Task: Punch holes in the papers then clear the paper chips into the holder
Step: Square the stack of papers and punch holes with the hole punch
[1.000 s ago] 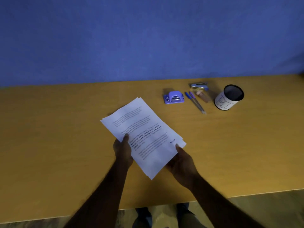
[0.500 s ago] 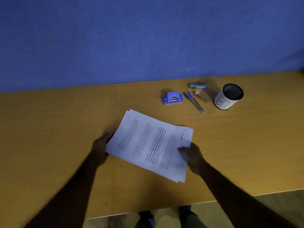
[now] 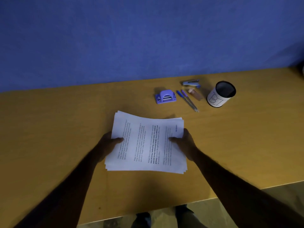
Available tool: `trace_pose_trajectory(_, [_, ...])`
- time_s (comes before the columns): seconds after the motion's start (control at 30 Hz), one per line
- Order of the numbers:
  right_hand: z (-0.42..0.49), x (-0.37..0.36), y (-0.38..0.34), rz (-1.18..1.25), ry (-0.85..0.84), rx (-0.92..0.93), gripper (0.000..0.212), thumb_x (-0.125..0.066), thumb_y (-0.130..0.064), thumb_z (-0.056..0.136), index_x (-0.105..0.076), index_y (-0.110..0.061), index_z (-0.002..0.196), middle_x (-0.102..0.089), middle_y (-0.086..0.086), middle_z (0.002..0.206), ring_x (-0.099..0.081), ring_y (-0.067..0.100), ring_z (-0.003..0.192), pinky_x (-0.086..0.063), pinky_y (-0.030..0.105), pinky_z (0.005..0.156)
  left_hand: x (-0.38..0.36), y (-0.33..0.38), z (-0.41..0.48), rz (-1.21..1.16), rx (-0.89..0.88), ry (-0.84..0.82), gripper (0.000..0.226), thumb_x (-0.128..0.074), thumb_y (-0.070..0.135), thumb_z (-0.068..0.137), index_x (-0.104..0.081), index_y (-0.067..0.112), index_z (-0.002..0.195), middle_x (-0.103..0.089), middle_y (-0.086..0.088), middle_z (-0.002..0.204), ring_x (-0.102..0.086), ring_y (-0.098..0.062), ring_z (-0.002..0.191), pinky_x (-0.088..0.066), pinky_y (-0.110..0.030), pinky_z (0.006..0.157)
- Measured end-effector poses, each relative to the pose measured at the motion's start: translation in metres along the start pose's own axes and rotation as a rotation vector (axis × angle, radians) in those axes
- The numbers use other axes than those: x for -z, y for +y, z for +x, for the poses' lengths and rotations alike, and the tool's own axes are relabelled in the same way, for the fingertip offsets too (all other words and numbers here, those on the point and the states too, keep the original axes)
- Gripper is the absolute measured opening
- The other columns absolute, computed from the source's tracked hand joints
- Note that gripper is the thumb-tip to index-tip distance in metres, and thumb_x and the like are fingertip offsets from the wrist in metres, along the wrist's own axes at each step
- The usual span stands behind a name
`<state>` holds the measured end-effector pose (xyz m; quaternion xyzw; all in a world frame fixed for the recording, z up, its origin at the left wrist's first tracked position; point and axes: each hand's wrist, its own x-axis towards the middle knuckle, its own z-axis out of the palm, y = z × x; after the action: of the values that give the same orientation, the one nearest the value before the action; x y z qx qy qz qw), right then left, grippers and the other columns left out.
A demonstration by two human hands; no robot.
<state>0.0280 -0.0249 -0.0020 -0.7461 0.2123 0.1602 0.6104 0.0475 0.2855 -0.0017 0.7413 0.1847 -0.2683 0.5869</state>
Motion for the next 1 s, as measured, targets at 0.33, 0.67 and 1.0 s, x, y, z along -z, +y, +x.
trace_pose_trajectory(0.33, [0.007, 0.006, 0.017, -0.189, 0.073, 0.006, 0.054, -0.076, -0.017, 0.080, -0.045, -0.017, 0.124, -0.059, 0.003, 0.117, -0.061, 0.015, 0.097, -0.054, 0.030, 0.072, -0.012, -0.010, -0.008, -0.180, -0.018, 0.081, 0.028, -0.061, 0.002, 0.090, -0.064, 0.013, 0.115, -0.072, -0.013, 0.111, -0.068, -0.036, 0.099, -0.056, -0.052, 0.086])
trace_pose_trajectory(0.67, [-0.026, 0.038, 0.025, -0.554, -0.329, 0.287, 0.135, -0.097, -0.028, 0.043, -0.010, -0.020, 0.146, -0.041, -0.009, 0.135, -0.044, 0.012, 0.128, -0.056, 0.021, 0.084, -0.020, -0.004, -0.010, -0.123, -0.012, 0.141, 0.034, -0.062, 0.006, 0.090, -0.058, 0.009, 0.123, -0.068, -0.014, 0.116, -0.066, -0.036, 0.103, -0.054, -0.057, 0.091])
trace_pose_trajectory(1.0, [-0.032, 0.035, 0.031, -0.662, -0.167, 0.299, 0.054, -0.075, -0.019, 0.079, -0.047, -0.017, 0.124, -0.057, -0.017, 0.094, -0.065, 0.010, 0.086, -0.059, 0.018, 0.063, -0.016, -0.001, -0.015, 0.043, -0.096, 0.127, 0.043, -0.070, 0.011, 0.087, -0.055, 0.010, 0.128, -0.067, -0.009, 0.121, -0.065, -0.030, 0.109, -0.053, -0.052, 0.095])
